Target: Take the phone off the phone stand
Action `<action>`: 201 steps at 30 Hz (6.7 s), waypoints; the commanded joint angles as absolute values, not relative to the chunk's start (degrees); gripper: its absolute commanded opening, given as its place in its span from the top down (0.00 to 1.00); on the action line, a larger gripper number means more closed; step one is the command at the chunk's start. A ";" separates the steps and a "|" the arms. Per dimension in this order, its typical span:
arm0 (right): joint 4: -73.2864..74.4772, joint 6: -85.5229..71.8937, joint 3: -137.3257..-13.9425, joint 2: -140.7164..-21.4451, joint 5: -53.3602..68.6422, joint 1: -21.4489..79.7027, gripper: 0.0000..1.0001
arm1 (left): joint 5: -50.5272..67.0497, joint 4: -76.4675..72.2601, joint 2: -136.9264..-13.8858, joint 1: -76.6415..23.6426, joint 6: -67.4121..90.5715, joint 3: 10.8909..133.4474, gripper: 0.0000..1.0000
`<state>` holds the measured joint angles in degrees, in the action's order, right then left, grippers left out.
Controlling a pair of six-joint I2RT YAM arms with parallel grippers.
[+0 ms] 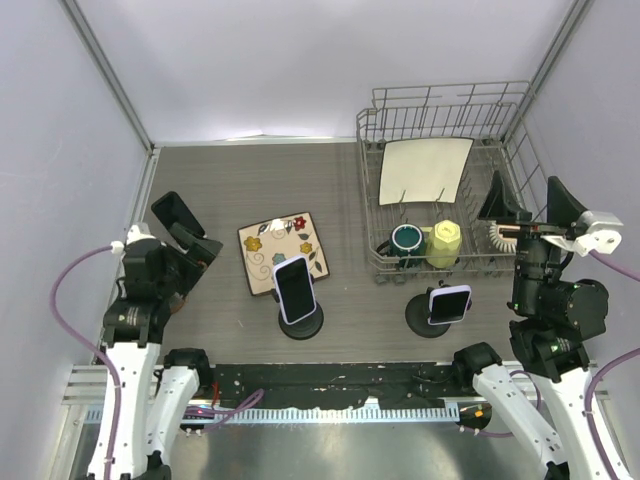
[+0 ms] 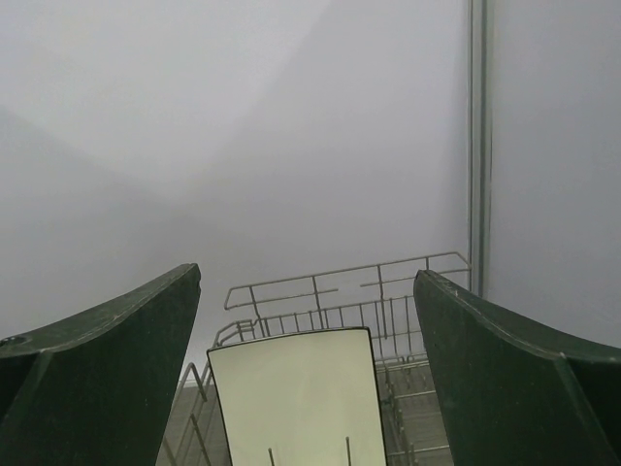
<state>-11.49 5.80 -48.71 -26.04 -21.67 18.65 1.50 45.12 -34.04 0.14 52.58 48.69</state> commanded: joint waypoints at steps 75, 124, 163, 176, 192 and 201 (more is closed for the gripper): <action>-9.49 23.38 -47.28 -27.51 -31.64 19.07 0.02 | -0.36 3.60 -116.09 -21.18 66.97 76.27 0.00; -1.93 22.15 -51.94 -29.18 -30.76 19.07 0.02 | 3.78 10.63 -124.80 -19.08 38.23 93.68 0.00; 2.20 21.88 -53.09 -28.39 -29.62 19.07 0.02 | 13.71 -10.54 -117.60 -32.60 58.97 76.91 0.00; 2.20 21.88 -52.65 -28.39 -29.97 19.07 0.02 | 11.60 -11.51 -118.83 -34.89 62.75 75.32 0.00; 3.51 21.97 -52.82 -26.98 -30.41 19.07 0.02 | 3.96 -8.61 -122.78 -28.31 61.53 80.94 0.00; 4.30 20.66 -53.00 -27.68 -28.48 19.07 0.02 | 3.69 -5.10 -124.63 -19.17 57.75 88.06 0.00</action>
<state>5.04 21.23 -51.33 -27.35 -29.69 18.81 5.89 -6.22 -123.55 -22.65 60.95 83.05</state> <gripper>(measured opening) 0.982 0.996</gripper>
